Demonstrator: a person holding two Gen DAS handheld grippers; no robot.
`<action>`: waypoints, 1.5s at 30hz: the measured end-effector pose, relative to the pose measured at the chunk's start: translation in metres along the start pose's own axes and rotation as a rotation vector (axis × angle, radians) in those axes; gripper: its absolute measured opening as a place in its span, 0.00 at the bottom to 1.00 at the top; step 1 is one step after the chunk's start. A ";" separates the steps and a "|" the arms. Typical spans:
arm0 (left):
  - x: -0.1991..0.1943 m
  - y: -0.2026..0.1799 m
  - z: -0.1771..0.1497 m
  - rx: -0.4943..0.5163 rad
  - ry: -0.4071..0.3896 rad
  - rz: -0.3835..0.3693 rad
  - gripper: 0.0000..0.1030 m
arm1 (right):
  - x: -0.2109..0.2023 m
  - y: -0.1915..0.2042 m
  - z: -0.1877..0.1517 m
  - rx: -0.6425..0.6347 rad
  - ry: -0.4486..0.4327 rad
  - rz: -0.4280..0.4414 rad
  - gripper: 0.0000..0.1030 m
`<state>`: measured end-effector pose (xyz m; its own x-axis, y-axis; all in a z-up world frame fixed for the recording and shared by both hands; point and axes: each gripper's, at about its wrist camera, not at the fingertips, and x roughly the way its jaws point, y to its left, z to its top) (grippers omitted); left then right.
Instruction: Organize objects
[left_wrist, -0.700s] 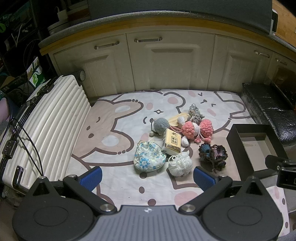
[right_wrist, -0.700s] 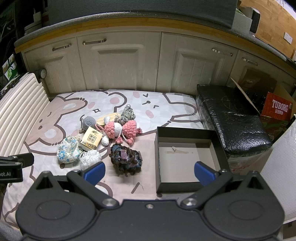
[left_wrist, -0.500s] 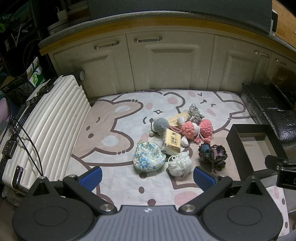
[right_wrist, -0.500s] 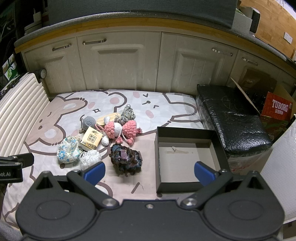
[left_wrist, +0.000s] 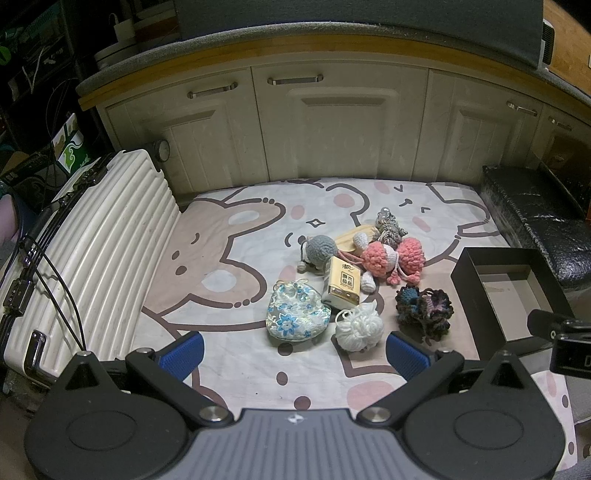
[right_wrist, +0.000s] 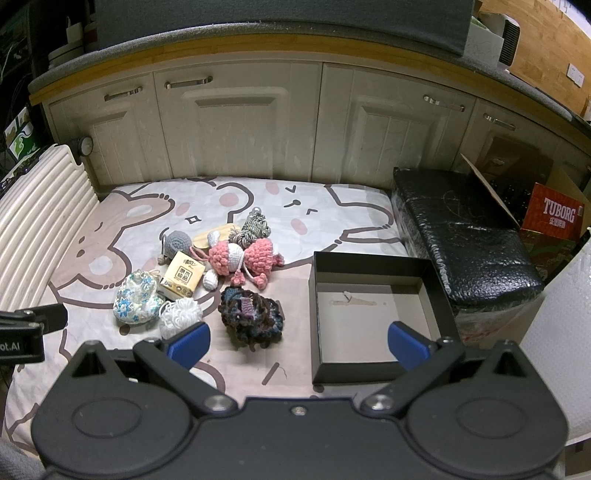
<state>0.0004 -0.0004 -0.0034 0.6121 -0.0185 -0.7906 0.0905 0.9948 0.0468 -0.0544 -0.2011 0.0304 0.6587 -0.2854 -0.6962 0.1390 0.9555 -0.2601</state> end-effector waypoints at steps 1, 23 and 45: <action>0.000 0.000 0.000 0.000 0.000 0.000 1.00 | 0.000 0.000 0.000 0.000 0.000 0.000 1.00; 0.000 0.001 0.000 0.014 -0.005 -0.045 1.00 | 0.000 0.000 0.000 -0.001 0.001 0.001 1.00; 0.000 0.001 0.000 0.053 -0.015 -0.135 1.00 | 0.000 0.000 0.000 -0.001 0.003 0.002 1.00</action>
<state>0.0004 0.0011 -0.0033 0.6033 -0.1537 -0.7825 0.2139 0.9765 -0.0269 -0.0542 -0.2012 0.0301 0.6569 -0.2835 -0.6986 0.1369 0.9560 -0.2593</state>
